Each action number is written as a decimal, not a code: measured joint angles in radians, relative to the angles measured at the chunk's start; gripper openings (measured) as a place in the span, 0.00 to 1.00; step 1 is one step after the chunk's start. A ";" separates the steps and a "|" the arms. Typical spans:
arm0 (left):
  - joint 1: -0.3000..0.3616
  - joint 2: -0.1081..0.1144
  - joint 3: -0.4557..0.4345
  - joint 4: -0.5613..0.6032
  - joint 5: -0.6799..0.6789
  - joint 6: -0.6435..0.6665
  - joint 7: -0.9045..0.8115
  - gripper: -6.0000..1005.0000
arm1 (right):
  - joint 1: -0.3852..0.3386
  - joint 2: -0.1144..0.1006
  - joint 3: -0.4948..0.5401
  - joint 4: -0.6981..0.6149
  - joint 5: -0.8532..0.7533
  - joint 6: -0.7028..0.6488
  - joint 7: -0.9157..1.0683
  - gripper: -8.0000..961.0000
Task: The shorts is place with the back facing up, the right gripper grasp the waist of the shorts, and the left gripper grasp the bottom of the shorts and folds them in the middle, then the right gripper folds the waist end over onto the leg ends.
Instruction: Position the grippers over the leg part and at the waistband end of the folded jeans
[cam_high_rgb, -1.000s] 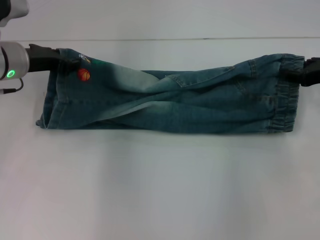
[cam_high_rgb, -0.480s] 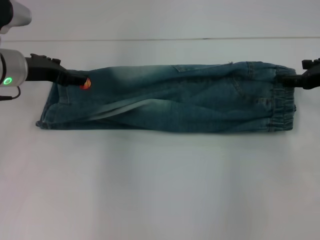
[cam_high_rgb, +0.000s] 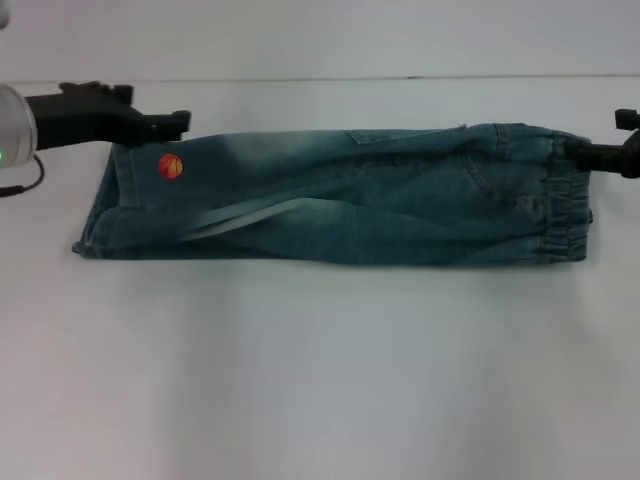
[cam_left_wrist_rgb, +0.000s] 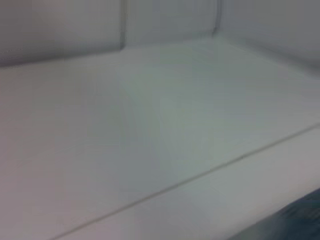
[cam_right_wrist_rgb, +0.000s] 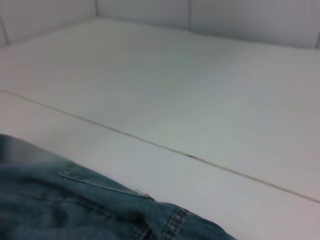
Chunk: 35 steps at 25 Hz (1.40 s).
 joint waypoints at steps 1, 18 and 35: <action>0.017 0.000 -0.002 0.000 -0.063 0.025 0.028 0.90 | -0.017 -0.001 0.000 -0.007 0.036 -0.024 -0.018 0.95; 0.075 -0.010 0.007 -0.442 -0.619 0.143 0.634 0.90 | -0.242 0.002 0.150 0.145 0.382 -0.327 -0.468 0.95; 0.027 0.012 0.111 -0.393 -0.369 0.282 0.542 0.90 | -0.234 0.000 0.257 0.416 0.382 -0.194 -0.710 0.95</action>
